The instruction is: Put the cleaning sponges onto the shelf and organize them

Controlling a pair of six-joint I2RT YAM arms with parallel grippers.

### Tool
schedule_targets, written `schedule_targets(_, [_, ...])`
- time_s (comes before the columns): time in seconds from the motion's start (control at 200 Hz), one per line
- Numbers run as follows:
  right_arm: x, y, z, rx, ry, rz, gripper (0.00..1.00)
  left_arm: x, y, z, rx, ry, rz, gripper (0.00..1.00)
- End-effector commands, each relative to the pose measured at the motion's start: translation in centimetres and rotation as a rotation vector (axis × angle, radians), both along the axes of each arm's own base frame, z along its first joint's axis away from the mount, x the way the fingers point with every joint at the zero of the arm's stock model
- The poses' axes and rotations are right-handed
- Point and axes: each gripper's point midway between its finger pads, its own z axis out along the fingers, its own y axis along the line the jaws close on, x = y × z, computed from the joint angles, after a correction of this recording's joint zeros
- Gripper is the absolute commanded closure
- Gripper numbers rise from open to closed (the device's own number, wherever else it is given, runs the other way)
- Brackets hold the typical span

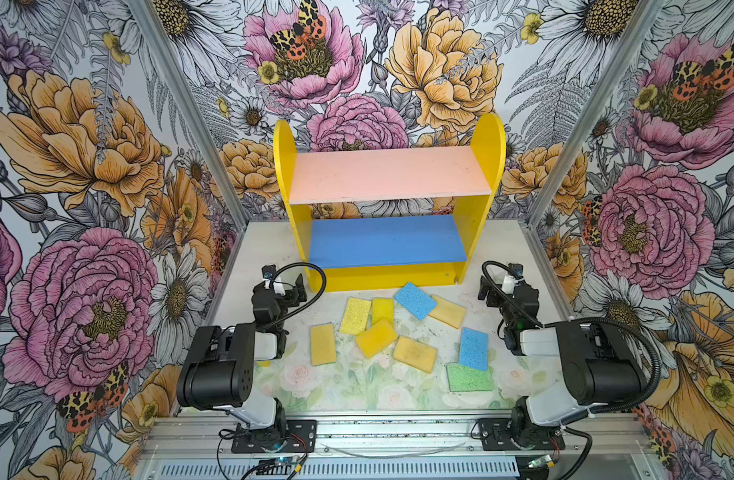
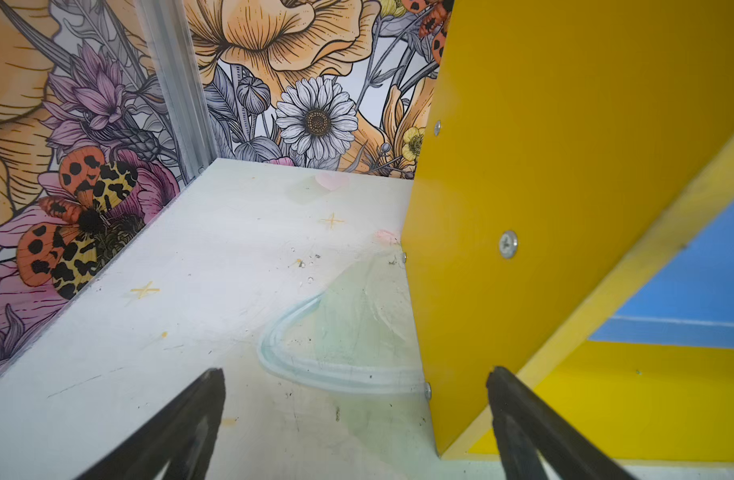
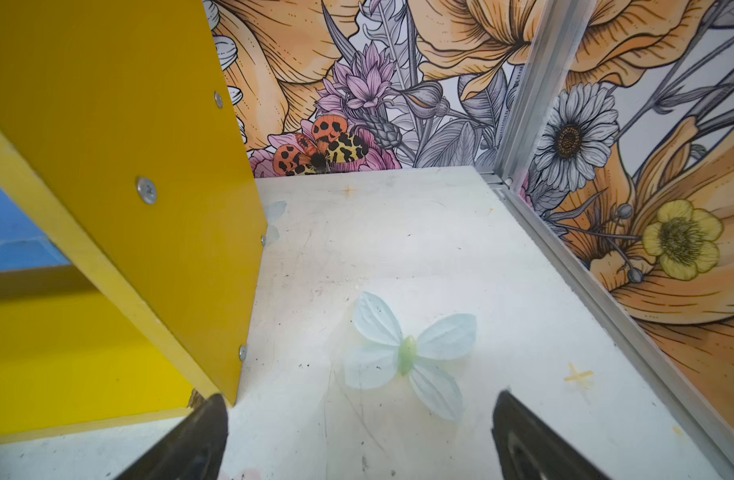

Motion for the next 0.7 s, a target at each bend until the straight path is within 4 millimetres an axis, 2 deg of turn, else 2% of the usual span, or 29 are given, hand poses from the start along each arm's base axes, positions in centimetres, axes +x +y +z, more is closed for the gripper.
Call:
schedule_targets(0.0, [0.40, 0.34, 0.87, -0.013, -0.019, 0.020, 0.01, 0.44, -0.36, 0.75, 0.007, -0.021, -0.026, 0.01])
schedule_targets(0.695, [0.41, 0.38, 0.90, -0.013, -0.019, 0.022, 0.01, 0.57, -0.73, 0.61, 0.030, -0.008, -0.019, 0.01])
